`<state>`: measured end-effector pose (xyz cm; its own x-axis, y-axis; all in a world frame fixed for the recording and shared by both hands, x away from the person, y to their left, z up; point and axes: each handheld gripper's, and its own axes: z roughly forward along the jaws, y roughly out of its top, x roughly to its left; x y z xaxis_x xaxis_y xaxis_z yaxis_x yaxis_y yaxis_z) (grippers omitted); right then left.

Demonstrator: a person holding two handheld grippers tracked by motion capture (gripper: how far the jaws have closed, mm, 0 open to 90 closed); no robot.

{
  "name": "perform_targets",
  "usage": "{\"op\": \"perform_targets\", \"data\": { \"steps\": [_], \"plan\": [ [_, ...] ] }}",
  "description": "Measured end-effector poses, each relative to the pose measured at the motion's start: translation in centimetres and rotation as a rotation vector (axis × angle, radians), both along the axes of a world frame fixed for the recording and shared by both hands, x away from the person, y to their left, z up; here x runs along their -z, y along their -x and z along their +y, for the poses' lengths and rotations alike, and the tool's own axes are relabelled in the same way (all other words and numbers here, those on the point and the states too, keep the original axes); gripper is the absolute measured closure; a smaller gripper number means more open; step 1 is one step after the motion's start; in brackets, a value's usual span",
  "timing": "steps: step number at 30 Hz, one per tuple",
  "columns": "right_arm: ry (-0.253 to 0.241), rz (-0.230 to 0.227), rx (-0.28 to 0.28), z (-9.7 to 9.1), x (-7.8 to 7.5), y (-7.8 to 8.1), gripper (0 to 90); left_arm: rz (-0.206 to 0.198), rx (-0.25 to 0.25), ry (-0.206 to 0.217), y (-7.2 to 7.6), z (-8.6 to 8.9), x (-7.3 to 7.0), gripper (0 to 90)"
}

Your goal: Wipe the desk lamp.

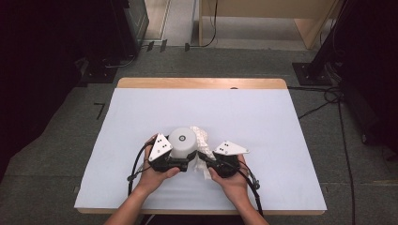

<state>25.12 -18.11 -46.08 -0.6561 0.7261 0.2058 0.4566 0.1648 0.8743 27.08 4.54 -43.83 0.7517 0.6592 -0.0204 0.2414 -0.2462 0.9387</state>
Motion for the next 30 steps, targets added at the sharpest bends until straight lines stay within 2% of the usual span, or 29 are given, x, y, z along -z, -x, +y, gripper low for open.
{"op": "perform_targets", "data": {
  "steps": [2,6,9,11,14,17,20,22,24,27,30],
  "plan": [
    [-0.005,-0.005,0.004,0.0,-0.2,0.0,78.8,0.003,-0.008,-0.01,-0.2,0.0,0.3,8.7],
    [-0.03,-0.032,0.007,-0.4,-1.1,0.2,78.8,0.016,-0.004,-0.077,-0.2,-0.8,1.0,8.7],
    [-0.066,-0.051,0.02,-1.0,-2.1,0.1,78.8,0.015,0.002,-0.111,-0.1,-1.4,1.3,8.7],
    [-0.087,-0.064,0.023,-1.4,-2.6,0.3,78.9,0.011,0.004,-0.11,-0.1,-1.5,1.4,8.7],
    [-0.085,-0.08,0.025,-1.7,-2.9,0.3,78.9,0.002,-0.011,-0.095,-0.2,-1.3,1.2,8.7],
    [-0.084,-0.073,0.047,-2.1,-2.7,0.1,78.8,-0.01,-0.073,-0.075,-0.7,-0.6,1.2,8.6],
    [-0.088,-0.059,0.065,-2.5,-2.4,0.0,78.8,0.005,-0.119,-0.07,-1.4,0.1,1.6,8.6],
    [-0.09,-0.056,0.069,-2.7,-2.2,-0.2,78.8,0.009,-0.149,-0.088,-1.6,0.2,2.0,8.6],
    [-0.086,-0.049,0.074,-2.7,-2.0,-0.2,78.8,0.008,-0.16,-0.113,-1.7,0.2,2.4,8.5],
    [-0.079,-0.047,0.074,-2.7,-1.8,-0.3,78.8,0.015,-0.157,-0.132,-1.6,0.2,2.9,8.5],
    [-0.073,-0.045,0.076,-2.8,-1.5,-0.3,78.8,0.012,-0.154,-0.132,-1.5,0.3,3.0,8.4]
  ]
}}
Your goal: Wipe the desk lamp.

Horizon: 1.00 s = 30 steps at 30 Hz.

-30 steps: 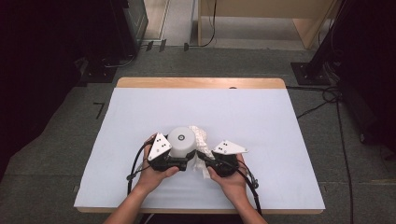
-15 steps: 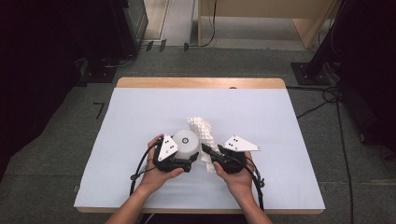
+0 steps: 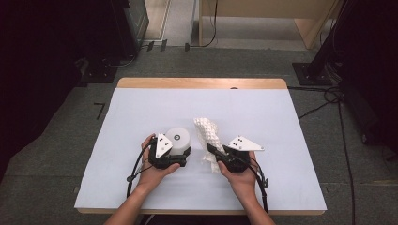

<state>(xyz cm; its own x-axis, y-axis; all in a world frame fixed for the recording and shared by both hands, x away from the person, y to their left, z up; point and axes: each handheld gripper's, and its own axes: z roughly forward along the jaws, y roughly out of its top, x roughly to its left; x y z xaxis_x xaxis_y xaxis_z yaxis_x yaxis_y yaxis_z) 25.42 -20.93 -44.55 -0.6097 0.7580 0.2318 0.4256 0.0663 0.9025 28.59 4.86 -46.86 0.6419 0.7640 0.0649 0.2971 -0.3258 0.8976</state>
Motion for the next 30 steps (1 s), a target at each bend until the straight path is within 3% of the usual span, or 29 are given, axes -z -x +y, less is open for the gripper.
{"op": "perform_targets", "data": {
  "steps": [4,6,9,14,16,19,24,26,30],
  "plan": [
    [-0.001,0.008,0.002,-0.1,0.2,0.1,78.8,0.001,-0.018,0.005,0.2,0.2,0.0,7.2],
    [0.002,0.007,0.001,-0.1,0.2,0.0,78.8,0.001,-0.03,0.028,0.3,0.3,-0.2,1.4],
    [0.004,0.016,0.0,0.0,0.5,-0.1,78.8,-0.01,-0.06,0.044,0.9,0.5,-0.1,1.4],
    [0.002,0.029,-0.001,0.1,0.8,-0.3,78.8,0.019,-0.16,0.031,1.4,-0.2,0.1,1.4],
    [0.007,0.025,-0.004,0.1,0.8,-0.4,78.8,0.024,-0.201,0.004,1.4,-1.0,0.2,1.5],
    [0.007,0.03,-0.006,0.1,0.9,-0.3,78.8,0.029,-0.216,-0.013,1.3,-1.5,0.5,3.7],
    [0.015,0.034,-0.012,0.4,1.2,-0.5,78.8,0.022,-0.138,0.009,1.1,-0.6,0.2,8.2],
    [0.017,0.035,-0.018,0.6,1.2,-0.5,78.8,0.023,-0.058,0.082,0.9,0.5,-0.3,8.3],
    [0.017,0.031,-0.035,1.1,1.1,-0.2,78.8,0.067,0.115,0.243,0.4,2.6,-1.7,8.4]
  ]
}}
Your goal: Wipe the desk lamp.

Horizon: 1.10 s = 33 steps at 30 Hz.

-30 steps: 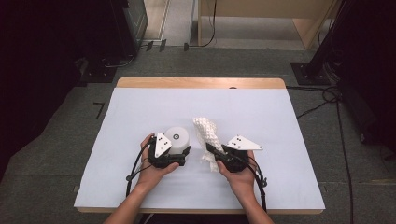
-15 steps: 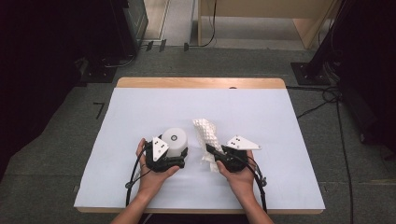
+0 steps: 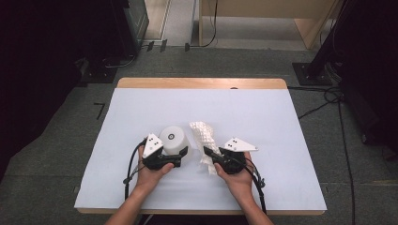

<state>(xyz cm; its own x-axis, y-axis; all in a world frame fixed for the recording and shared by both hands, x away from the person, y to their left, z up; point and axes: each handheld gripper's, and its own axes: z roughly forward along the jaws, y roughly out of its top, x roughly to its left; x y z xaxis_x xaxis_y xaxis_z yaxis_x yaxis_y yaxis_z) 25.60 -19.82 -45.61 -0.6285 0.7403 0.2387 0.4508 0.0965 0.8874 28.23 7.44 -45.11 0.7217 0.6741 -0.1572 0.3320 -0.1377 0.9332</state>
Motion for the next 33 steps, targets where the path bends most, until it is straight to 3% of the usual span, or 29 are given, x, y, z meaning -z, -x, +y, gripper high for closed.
{"op": "perform_targets", "data": {
  "steps": [3,7,14,20,27,33],
  "plan": [
    [-0.001,-0.004,-0.026,0.5,-0.1,0.2,78.8,-0.038,0.071,0.034,0.3,0.6,-0.6,8.4],
    [0.005,-0.006,-0.062,1.4,0.1,0.4,78.8,-0.011,0.141,0.086,0.2,0.6,-0.6,8.5],
    [0.003,-0.013,-0.088,1.9,-0.4,0.7,79.0,0.006,0.162,0.013,0.2,-0.3,0.0,8.5],
    [-0.001,-0.027,-0.07,1.3,-1.2,0.8,78.9,-0.004,0.187,-0.037,0.6,-1.3,0.2,8.6],
    [0.015,-0.043,-0.051,0.9,-1.5,0.7,78.9,-0.015,0.172,-0.029,0.6,-1.0,0.0,8.6],
    [-0.016,-0.053,-0.012,-0.2,-2.0,0.5,79.0,-0.012,0.146,-0.054,0.4,-0.7,0.1,8.6]
  ]
}}
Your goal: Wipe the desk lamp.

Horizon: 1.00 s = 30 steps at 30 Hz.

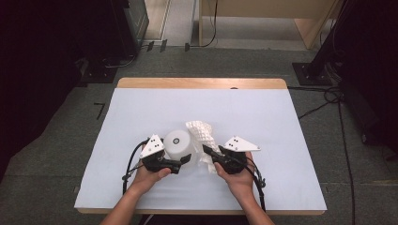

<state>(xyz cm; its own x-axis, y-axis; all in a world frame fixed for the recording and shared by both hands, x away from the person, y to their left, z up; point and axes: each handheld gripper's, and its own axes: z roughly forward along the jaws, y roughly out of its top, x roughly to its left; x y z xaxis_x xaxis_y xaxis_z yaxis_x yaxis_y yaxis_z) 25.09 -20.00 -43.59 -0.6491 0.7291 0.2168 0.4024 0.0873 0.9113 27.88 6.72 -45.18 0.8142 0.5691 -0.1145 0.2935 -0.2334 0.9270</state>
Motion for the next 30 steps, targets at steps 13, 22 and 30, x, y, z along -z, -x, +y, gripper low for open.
{"op": "perform_targets", "data": {
  "steps": [13,22,30],
  "plan": [
    [0.022,0.029,-0.049,1.4,1.0,0.0,79.0,-0.014,0.044,-0.028,0.5,-1.0,0.0,8.6],
    [-0.004,-0.018,-0.048,1.2,-0.3,0.5,79.0,-0.009,0.023,-0.082,0.5,-1.6,0.4,8.6],
    [0.041,0.041,-0.051,2.0,1.9,0.0,79.0,-0.025,0.0,0.009,0.3,-0.3,-0.7,8.6]
  ]
}}
